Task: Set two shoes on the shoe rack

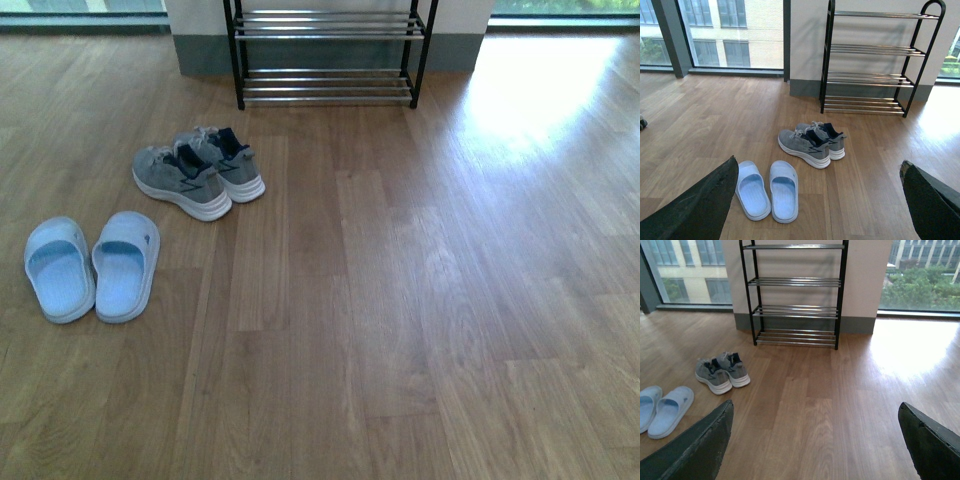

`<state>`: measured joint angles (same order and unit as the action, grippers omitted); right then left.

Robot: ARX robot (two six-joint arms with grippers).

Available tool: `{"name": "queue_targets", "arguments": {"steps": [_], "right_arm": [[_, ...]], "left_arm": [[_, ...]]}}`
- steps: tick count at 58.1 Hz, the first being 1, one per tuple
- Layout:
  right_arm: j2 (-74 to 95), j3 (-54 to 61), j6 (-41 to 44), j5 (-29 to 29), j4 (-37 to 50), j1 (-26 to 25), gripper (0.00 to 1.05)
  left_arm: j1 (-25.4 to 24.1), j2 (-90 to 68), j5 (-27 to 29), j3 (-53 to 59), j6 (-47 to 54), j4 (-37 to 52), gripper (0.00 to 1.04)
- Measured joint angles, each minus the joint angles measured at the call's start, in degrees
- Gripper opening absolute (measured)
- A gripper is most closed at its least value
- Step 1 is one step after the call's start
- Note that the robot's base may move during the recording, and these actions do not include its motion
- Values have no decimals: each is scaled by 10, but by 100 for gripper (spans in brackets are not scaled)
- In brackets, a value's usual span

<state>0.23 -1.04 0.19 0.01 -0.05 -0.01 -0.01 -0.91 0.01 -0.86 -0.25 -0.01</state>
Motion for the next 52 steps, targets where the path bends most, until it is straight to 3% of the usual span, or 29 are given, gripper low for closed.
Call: {"name": "queue_targets", "arguments": {"steps": [52], "right_arm": [[0, 0, 0, 0, 0, 0, 95]], "left_arm": [[0, 0, 0, 0, 0, 0, 95]]}}
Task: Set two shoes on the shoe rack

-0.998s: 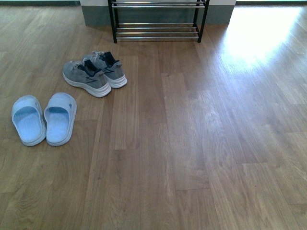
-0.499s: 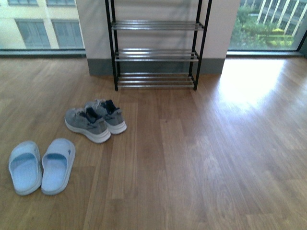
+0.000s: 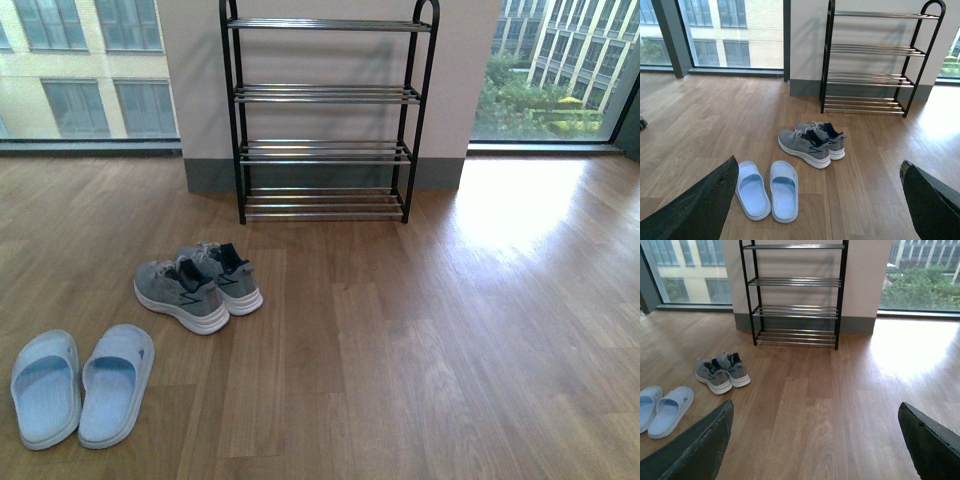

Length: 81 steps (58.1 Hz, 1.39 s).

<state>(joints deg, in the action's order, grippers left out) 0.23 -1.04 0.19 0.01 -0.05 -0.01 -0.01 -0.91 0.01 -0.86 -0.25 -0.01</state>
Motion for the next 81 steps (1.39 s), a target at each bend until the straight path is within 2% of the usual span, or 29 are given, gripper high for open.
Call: {"name": "queue_targets", "arguments": {"steps": [81], "right_arm": [[0, 0, 0, 0, 0, 0, 95]], "left_arm": [[0, 0, 0, 0, 0, 0, 95]]}}
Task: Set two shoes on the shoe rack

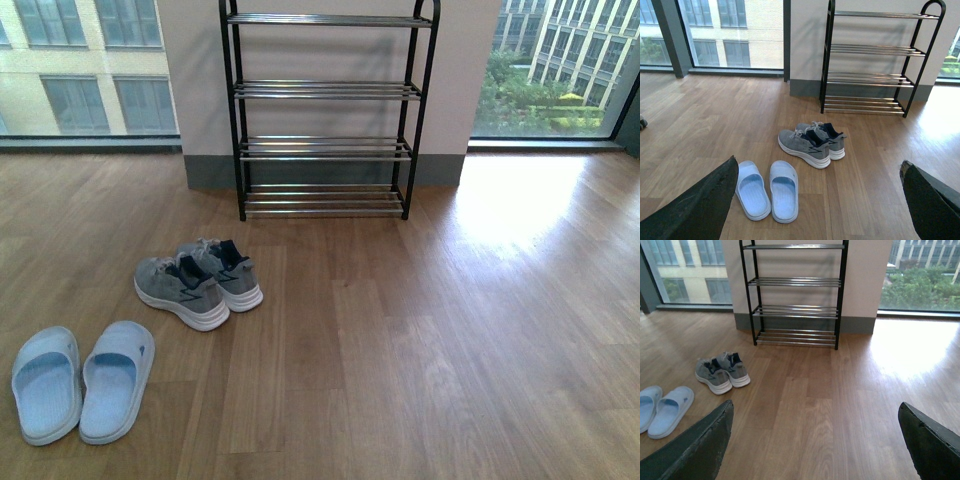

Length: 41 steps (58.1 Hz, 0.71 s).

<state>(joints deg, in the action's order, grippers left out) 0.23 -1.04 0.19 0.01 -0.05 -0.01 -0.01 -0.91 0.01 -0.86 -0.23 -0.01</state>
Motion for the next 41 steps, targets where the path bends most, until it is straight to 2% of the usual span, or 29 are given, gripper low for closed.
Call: {"name": "queue_targets", "arguments": {"steps": [41], "right_arm": [[0, 0, 0, 0, 0, 0, 95]], "left_arm": [[0, 0, 0, 0, 0, 0, 95]]}}
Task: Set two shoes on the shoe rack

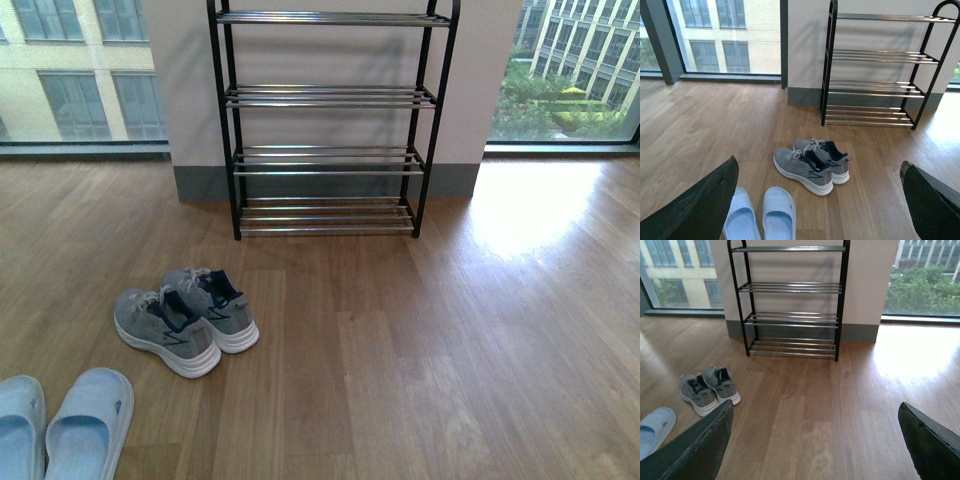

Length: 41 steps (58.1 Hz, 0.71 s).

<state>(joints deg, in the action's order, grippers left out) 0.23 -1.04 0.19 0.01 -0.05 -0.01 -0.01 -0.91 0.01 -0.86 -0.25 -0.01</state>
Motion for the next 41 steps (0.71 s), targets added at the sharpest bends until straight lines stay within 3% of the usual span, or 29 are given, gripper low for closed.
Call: {"name": "queue_targets", "arguments": {"steps": [41], "right_arm": [[0, 0, 0, 0, 0, 0, 95]], "left_arm": [[0, 0, 0, 0, 0, 0, 95]]}}
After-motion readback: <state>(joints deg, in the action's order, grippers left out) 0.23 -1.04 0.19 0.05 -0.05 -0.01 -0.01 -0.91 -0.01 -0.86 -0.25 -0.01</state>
